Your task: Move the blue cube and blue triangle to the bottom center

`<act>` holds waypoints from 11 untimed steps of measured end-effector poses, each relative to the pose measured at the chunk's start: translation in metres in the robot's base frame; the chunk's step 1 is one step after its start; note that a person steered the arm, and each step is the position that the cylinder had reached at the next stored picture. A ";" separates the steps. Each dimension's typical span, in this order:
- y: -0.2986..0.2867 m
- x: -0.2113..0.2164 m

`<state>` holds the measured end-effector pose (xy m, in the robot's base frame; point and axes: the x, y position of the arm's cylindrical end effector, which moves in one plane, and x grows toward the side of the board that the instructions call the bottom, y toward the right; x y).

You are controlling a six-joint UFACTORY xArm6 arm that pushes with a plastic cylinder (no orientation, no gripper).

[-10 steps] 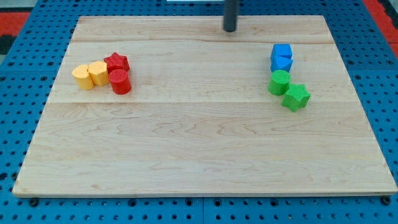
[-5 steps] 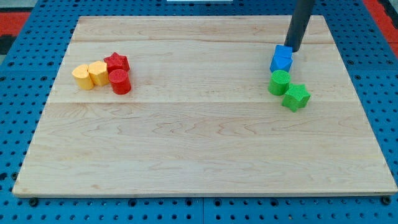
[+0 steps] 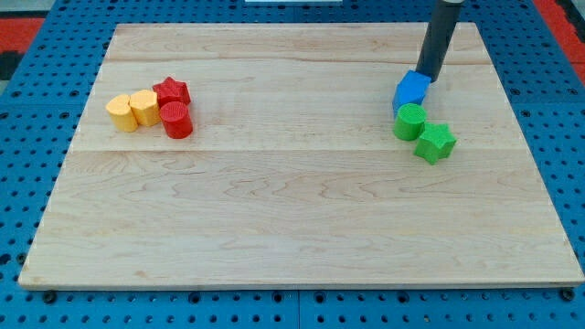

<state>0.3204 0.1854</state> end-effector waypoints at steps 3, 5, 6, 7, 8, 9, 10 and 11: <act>-0.047 0.023; -0.062 0.071; -0.084 0.089; -0.106 0.113; -0.121 0.139; -0.145 0.150; -0.171 0.150; -0.197 0.150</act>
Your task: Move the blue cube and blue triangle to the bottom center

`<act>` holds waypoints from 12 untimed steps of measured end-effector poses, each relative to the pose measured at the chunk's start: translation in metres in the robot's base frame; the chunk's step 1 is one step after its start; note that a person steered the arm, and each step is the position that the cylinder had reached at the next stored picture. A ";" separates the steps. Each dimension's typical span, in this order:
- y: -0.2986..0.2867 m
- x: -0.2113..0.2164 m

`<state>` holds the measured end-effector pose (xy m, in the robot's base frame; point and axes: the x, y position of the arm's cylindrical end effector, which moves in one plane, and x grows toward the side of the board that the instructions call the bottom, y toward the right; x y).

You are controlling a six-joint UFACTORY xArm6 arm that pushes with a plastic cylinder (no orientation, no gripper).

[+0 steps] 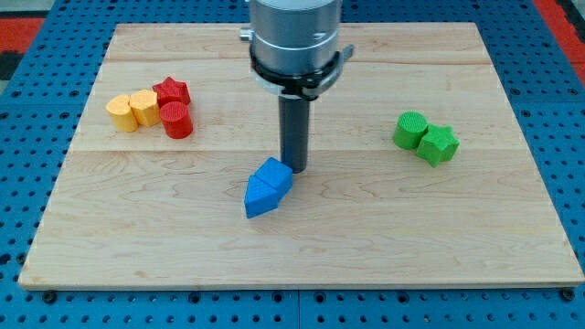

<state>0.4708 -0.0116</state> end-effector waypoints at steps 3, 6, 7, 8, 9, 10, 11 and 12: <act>-0.068 0.012; -0.083 0.063; -0.116 0.064; -0.149 0.071; -0.155 0.090; -0.144 0.100; -0.123 0.100; -0.093 0.100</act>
